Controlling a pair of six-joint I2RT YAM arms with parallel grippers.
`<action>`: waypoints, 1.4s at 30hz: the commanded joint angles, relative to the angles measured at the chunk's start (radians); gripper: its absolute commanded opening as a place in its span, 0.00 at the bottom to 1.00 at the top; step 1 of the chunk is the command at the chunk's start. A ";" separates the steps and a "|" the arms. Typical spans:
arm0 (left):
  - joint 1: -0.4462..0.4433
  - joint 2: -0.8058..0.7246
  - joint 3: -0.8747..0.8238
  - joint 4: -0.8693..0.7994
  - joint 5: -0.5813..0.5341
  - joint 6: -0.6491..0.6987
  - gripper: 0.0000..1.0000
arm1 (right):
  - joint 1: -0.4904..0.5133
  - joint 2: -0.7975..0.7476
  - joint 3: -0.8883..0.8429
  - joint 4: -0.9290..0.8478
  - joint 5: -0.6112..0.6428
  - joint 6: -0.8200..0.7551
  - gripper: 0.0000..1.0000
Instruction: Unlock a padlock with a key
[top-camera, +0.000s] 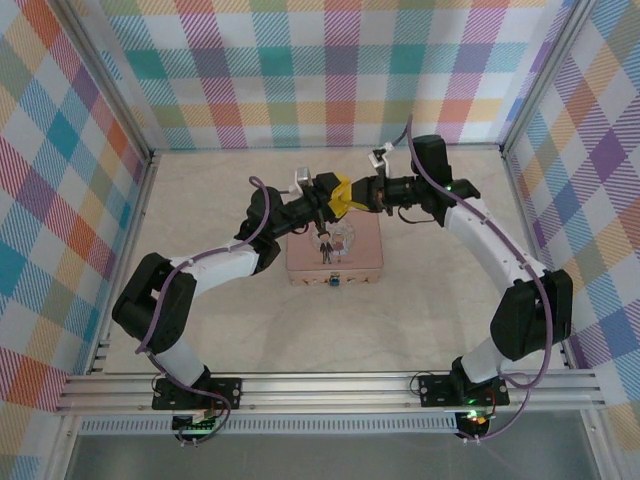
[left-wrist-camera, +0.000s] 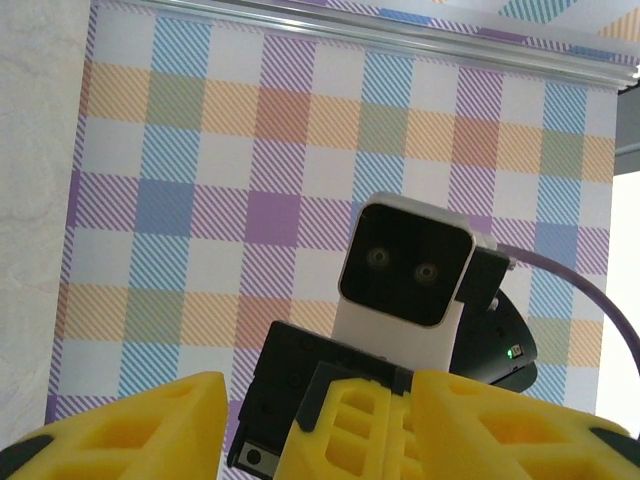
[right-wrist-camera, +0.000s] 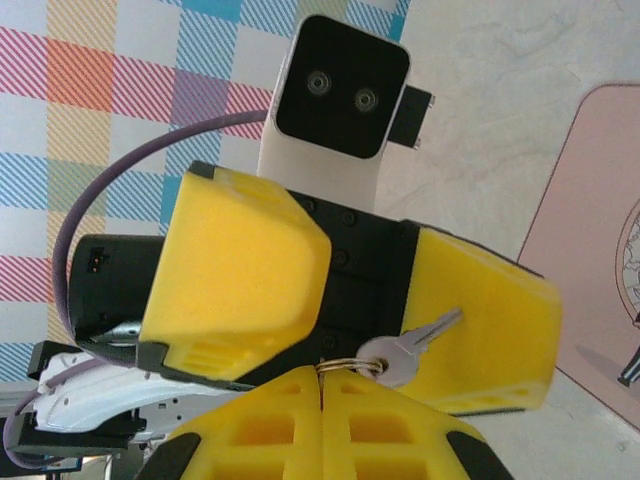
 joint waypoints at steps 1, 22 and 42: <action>0.007 -0.030 -0.013 0.023 -0.007 0.006 0.50 | 0.005 -0.038 -0.020 -0.020 -0.033 -0.037 0.00; 0.016 -0.043 -0.028 -0.026 -0.015 0.022 0.20 | 0.006 -0.056 -0.042 -0.034 -0.029 -0.058 0.00; 0.039 -0.080 -0.027 -0.143 -0.006 0.091 0.00 | 0.000 -0.070 -0.045 -0.056 -0.003 -0.071 0.30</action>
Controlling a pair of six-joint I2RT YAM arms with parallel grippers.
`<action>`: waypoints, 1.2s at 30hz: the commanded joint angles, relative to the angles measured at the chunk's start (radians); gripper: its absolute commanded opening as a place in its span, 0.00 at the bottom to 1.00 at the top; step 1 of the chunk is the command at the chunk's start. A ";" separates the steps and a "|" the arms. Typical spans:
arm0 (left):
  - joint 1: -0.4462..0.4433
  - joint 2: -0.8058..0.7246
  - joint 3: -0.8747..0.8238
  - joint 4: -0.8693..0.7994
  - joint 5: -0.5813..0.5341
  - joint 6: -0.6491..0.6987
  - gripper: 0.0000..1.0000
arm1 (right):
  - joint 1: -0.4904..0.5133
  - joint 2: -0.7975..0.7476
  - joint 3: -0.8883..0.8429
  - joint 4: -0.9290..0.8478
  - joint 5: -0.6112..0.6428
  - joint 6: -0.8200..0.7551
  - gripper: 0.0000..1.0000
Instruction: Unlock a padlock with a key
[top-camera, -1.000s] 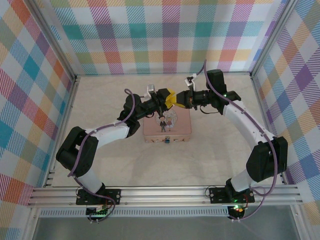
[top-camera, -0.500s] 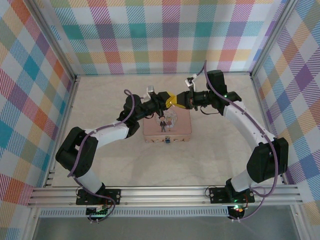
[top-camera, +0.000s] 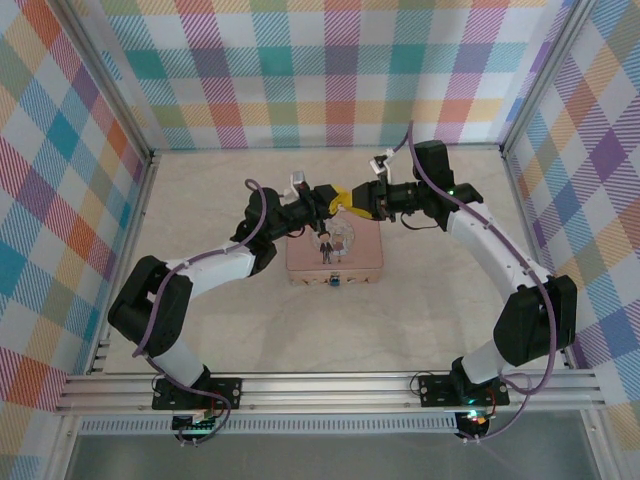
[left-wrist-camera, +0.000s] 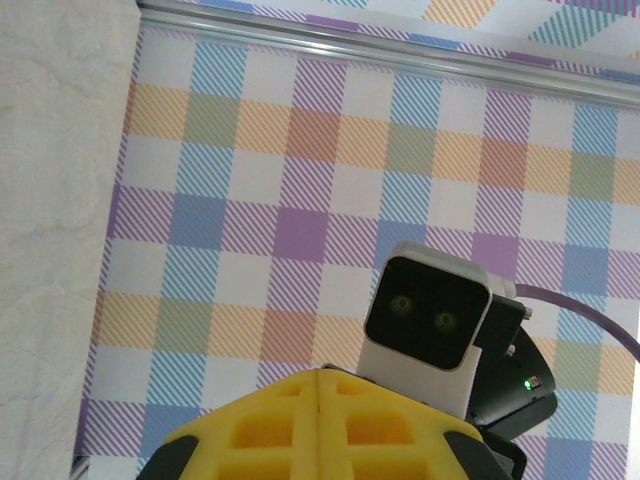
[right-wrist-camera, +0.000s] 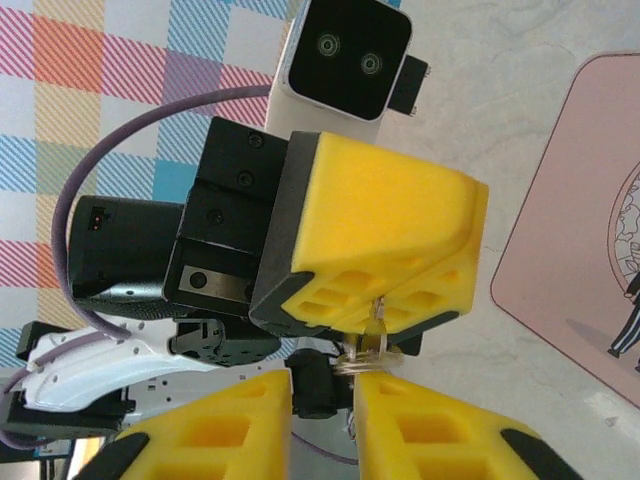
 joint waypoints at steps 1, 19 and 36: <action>0.017 -0.058 0.006 -0.088 0.008 0.066 0.00 | -0.003 -0.042 -0.013 -0.021 0.008 -0.034 0.32; -0.004 -0.247 0.369 -1.132 -0.190 0.837 0.00 | -0.025 -0.217 -0.166 0.056 0.157 -0.094 0.39; -0.044 -0.235 0.535 -1.142 -0.261 1.139 0.00 | -0.020 -0.291 -0.384 0.576 0.309 0.029 0.61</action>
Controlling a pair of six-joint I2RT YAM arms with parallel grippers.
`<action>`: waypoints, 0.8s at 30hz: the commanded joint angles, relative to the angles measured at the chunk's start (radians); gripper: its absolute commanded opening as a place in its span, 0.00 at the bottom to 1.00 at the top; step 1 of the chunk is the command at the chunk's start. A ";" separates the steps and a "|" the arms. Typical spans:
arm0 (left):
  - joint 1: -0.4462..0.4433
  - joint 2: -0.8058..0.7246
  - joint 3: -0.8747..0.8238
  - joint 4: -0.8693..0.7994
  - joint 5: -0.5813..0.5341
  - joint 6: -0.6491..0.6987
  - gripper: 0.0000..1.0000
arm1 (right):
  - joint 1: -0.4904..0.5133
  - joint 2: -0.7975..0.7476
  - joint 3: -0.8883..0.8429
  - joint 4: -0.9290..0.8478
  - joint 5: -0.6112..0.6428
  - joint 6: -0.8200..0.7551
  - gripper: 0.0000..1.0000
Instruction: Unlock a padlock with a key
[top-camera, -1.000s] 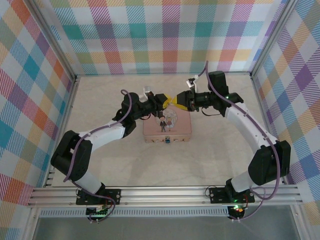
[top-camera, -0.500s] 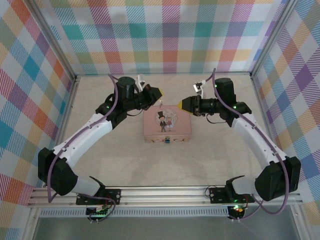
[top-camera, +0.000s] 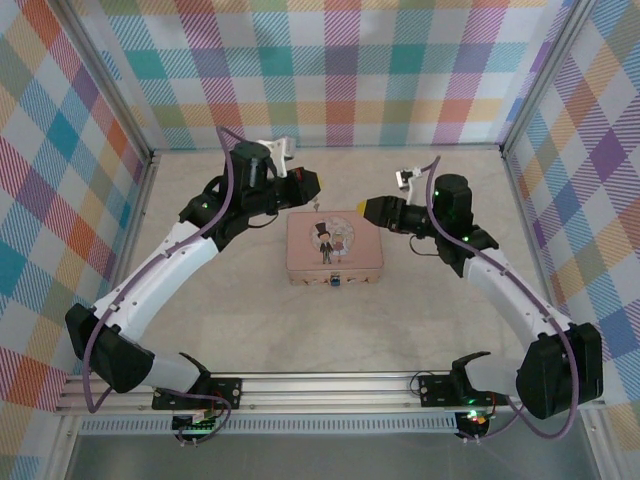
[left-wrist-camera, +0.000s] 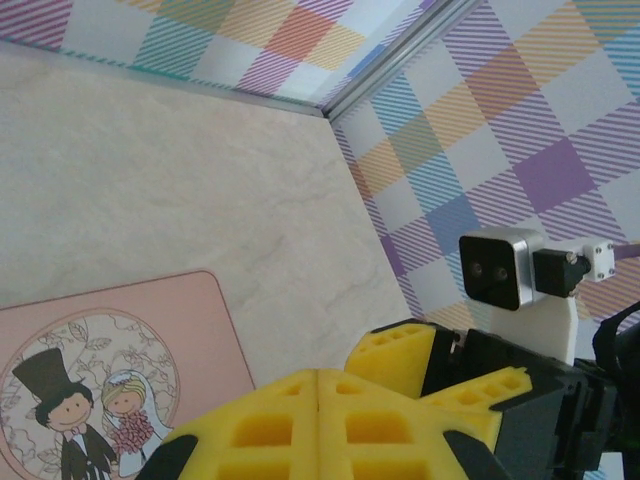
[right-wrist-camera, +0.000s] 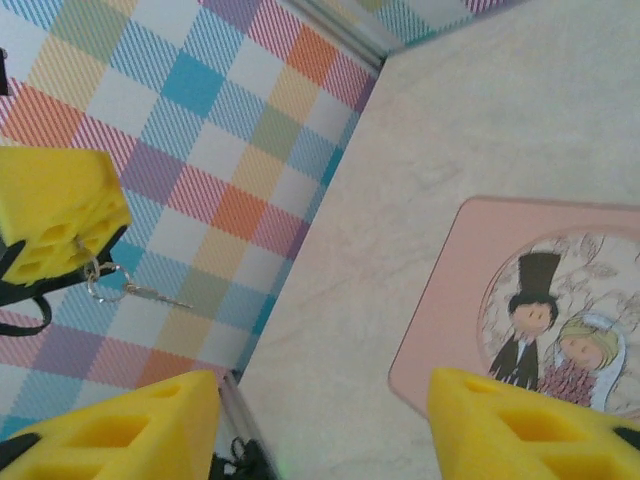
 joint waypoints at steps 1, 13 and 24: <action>-0.011 -0.005 0.031 0.068 -0.008 0.068 0.00 | 0.001 0.006 0.033 0.127 0.011 0.015 0.61; -0.027 -0.048 -0.078 0.361 0.049 0.015 0.00 | 0.001 0.107 -0.010 0.597 -0.147 0.265 0.60; -0.047 -0.042 -0.091 0.423 0.057 -0.025 0.00 | 0.018 0.128 -0.051 0.964 -0.136 0.436 0.56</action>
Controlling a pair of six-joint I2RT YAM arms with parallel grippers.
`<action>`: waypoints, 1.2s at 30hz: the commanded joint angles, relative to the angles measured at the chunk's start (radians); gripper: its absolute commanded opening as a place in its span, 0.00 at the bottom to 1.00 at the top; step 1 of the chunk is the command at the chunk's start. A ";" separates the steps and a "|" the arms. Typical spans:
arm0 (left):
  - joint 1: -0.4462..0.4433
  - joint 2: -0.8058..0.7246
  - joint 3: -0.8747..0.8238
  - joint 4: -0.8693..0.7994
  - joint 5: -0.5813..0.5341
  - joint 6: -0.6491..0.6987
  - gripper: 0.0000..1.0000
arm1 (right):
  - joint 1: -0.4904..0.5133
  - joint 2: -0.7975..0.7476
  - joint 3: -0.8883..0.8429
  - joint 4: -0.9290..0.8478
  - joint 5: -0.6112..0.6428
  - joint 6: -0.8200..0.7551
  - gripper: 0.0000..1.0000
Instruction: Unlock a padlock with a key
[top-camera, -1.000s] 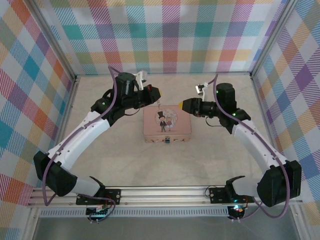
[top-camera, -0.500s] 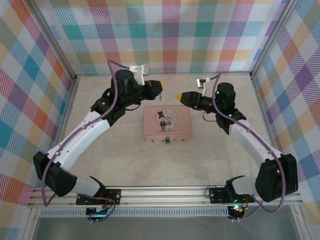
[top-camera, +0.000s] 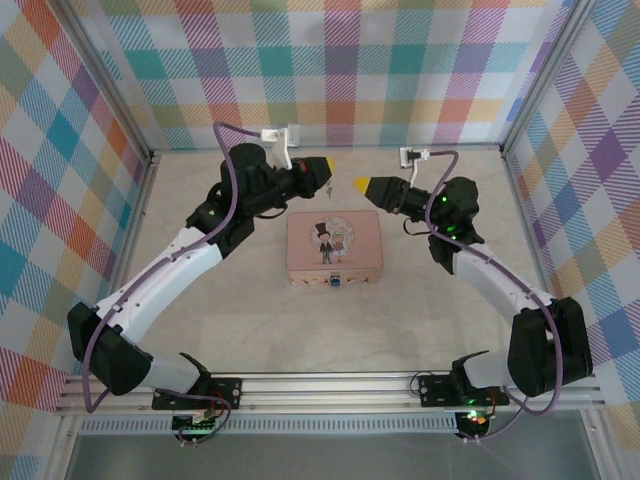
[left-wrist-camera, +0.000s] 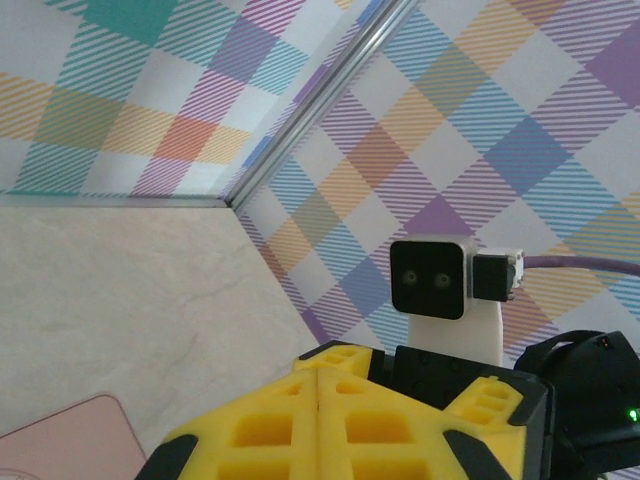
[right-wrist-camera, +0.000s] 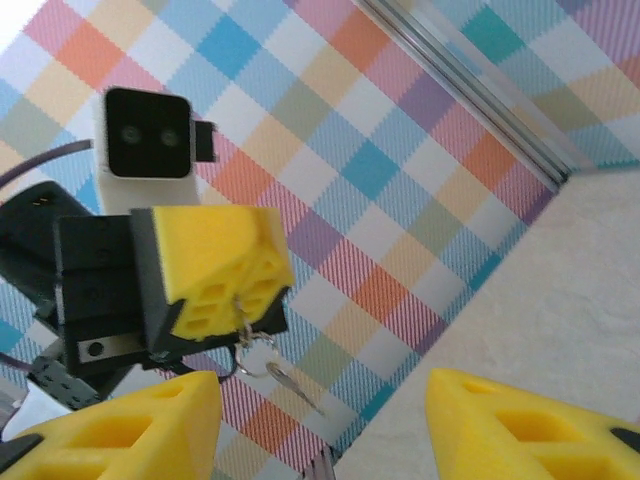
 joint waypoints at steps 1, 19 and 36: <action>-0.017 -0.026 -0.014 0.067 0.019 -0.026 0.00 | 0.019 0.017 0.007 0.185 -0.011 0.073 0.56; -0.046 -0.002 -0.036 0.146 -0.012 -0.092 0.00 | 0.106 0.086 0.077 0.274 0.023 0.126 0.44; -0.052 -0.025 -0.096 0.203 -0.121 -0.138 0.00 | 0.164 0.099 0.034 0.330 0.161 0.176 0.42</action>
